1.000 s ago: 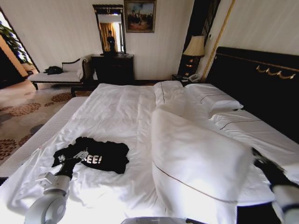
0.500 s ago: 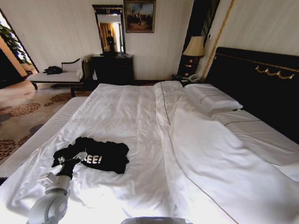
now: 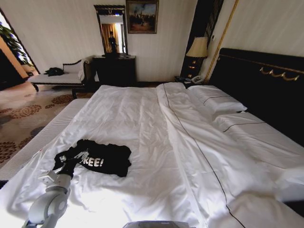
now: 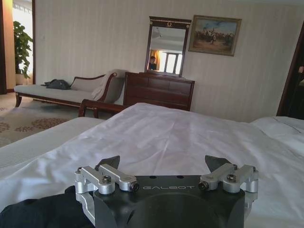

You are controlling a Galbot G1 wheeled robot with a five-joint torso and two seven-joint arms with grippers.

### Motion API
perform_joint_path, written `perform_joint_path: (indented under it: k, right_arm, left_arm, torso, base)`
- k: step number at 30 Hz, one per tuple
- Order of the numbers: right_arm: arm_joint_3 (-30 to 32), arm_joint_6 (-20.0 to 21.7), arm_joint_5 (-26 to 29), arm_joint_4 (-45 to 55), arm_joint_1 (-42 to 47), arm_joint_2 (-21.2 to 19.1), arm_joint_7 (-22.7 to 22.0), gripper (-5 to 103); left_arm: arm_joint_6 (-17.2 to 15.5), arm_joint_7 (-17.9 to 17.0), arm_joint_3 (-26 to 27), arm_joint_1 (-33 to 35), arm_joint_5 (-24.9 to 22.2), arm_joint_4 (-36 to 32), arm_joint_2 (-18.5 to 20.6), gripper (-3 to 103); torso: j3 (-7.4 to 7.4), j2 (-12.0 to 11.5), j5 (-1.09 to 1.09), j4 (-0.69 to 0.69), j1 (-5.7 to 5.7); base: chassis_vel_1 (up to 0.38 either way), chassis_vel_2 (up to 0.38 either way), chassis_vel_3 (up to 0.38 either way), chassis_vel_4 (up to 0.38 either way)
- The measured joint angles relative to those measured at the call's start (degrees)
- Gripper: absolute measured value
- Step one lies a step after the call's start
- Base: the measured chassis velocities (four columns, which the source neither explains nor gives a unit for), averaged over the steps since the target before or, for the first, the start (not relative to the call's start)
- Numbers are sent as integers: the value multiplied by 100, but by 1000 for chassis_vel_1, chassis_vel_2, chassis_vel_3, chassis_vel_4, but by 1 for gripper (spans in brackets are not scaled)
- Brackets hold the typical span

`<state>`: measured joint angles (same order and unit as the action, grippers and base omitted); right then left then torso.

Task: Fold the clothes on the bed.

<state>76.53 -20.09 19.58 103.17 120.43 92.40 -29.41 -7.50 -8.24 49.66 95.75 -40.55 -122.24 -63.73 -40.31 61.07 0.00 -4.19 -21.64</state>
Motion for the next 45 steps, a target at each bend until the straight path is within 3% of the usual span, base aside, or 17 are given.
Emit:
perform_joint_path:
  k: [6,10,17,18,20,22,23,31,32,35,37,39,41,42,45]
  right_arm:
    - [-344,-264,-773,-501,-116,-15,-431,0]
    - [-350,-247,-870,-732,-210,-19,-500,0]
    - [-380,-330,-911,-946,-241,-22,-143,-1]
    - [-387,-332,-900,-945,-252,-23,-117,4]
    - [-396,-332,-884,-943,-266,-23,-99,4]
    - [-415,-342,-822,-897,-346,-24,-36,20]
    - [-416,-342,-795,-862,-365,-24,-10,20]
    - [-394,-233,-716,-676,-411,-26,29,54]
    - [-394,-233,-716,-676,-411,-26,29,54]
    - [-309,-176,-783,-798,-406,-25,-178,70]
    - [-262,-162,-820,-826,-396,-25,-260,70]
    - [-159,-154,-857,-847,-361,-26,-386,80]
    - [-118,-154,-860,-847,-347,-25,-422,80]
    - [14,-180,-854,-836,-305,-26,-485,91]
    - [258,-230,-791,-800,-253,-28,-523,99]
  left_arm:
    - [16,9,-85,-88,-33,153,103,100]
    - [14,8,-84,-140,-60,166,126,100]
    - [7,4,-116,-141,-26,204,133,100]
    - [4,4,-121,-140,-13,203,128,100]
    - [0,4,-125,-139,-5,200,119,100]
    - [-13,0,-137,-124,47,173,74,100]
    - [-15,-1,-141,-109,72,157,59,100]
    - [-41,-17,-136,17,171,20,-15,100]
    - [-41,-17,-136,17,171,20,-15,100]
    - [-62,-48,-131,26,190,-28,-13,100]
    - [-75,-67,-140,20,194,-41,-11,100]
    - [-96,-90,-177,-5,205,-55,-4,100]
    - [-99,-95,-188,-15,211,-55,-2,100]
    - [-110,-107,-240,-54,240,-55,2,100]
    - [-126,-125,-322,-97,297,-77,-11,100]
  torso:
    - [0,0,0,0,0]
    - [0,0,0,0,0]
    - [0,0,0,-1,0]
    - [0,0,-1,-1,0]
    - [0,0,-1,-1,0]
    - [0,0,0,-1,0]
    - [0,0,1,-1,0]
    - [0,0,0,0,0]
    - [0,0,0,0,0]
    - [0,0,2,0,0]
    - [0,0,3,0,0]
    - [0,0,1,1,0]
    - [0,0,1,0,0]
    - [0,0,1,0,0]
    - [0,0,-6,-2,0]
  base:
    - [0,0,0,0]
    - [0,0,0,0]
    - [0,0,0,0]
    - [0,0,0,0]
    - [0,0,0,0]
    - [0,0,0,0]
    - [0,0,0,0]
    - [0,0,0,0]
    - [0,0,0,0]
    - [0,0,0,0]
    - [0,0,0,0]
    - [0,0,0,0]
    - [0,0,0,0]
    - [0,0,0,0]
    - [0,0,0,0]
